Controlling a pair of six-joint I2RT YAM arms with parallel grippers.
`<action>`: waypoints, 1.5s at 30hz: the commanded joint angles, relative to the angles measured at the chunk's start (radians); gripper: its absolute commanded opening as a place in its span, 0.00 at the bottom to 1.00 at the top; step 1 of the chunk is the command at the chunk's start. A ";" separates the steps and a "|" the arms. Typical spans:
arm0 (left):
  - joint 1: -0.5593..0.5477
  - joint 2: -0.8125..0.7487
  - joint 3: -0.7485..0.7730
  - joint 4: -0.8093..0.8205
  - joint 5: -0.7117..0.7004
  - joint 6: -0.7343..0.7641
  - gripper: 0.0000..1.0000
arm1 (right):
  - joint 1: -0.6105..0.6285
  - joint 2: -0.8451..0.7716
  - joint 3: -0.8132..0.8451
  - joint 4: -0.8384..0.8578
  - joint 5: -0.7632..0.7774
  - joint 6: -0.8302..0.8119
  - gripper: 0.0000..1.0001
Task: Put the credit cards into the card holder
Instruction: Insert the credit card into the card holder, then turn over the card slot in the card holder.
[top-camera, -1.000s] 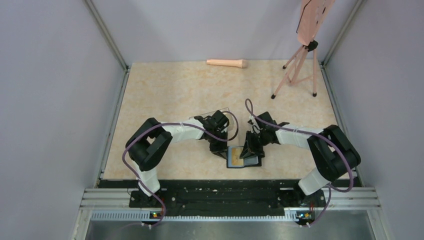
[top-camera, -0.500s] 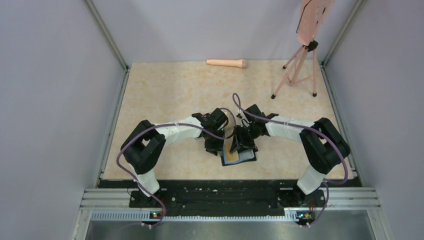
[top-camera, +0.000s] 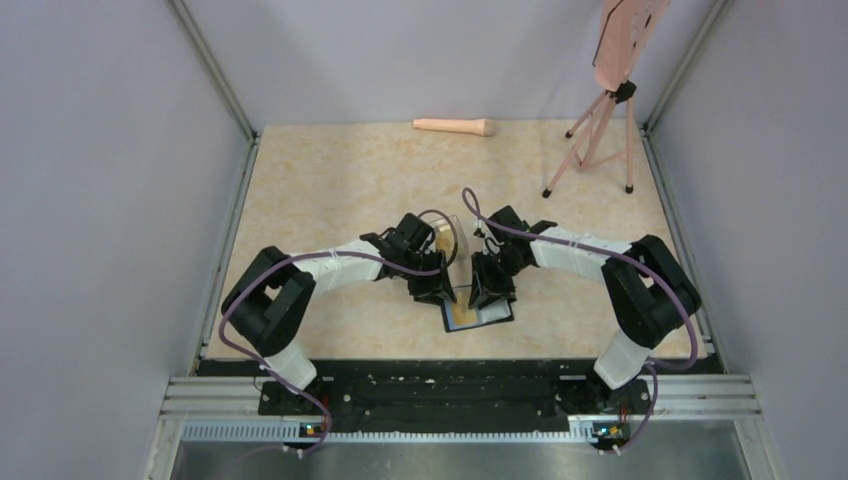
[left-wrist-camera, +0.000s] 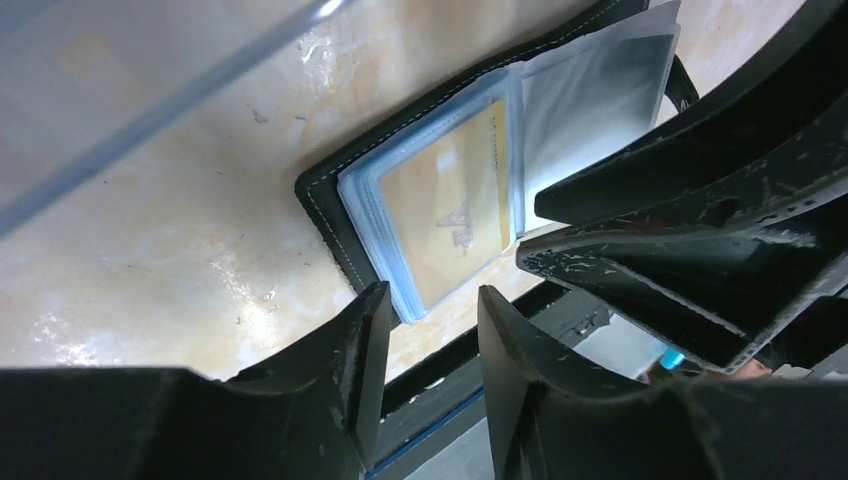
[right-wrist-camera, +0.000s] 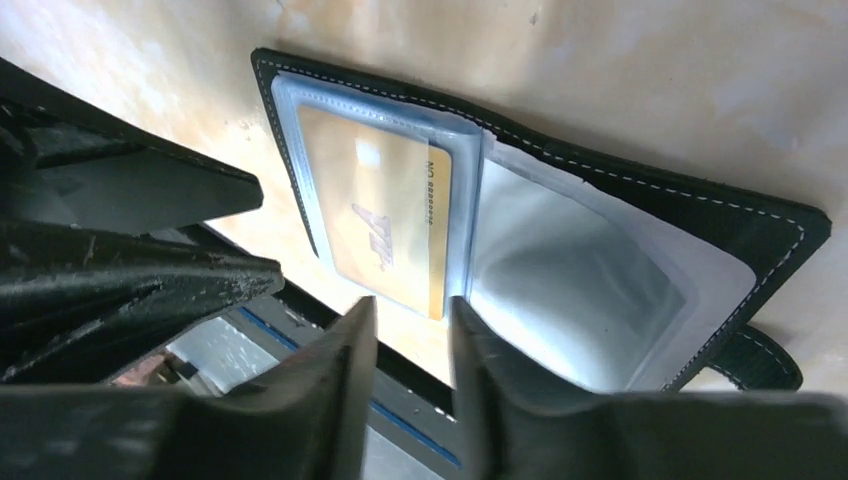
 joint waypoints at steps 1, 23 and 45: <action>0.018 -0.007 -0.041 0.180 0.111 -0.084 0.41 | -0.004 -0.015 0.036 -0.003 0.003 -0.011 0.21; 0.010 0.053 0.025 0.043 -0.042 -0.038 0.43 | -0.010 0.111 -0.012 0.038 0.019 -0.038 0.00; -0.018 0.095 0.158 -0.034 -0.008 0.003 0.00 | -0.013 0.050 0.013 0.051 0.006 -0.044 0.01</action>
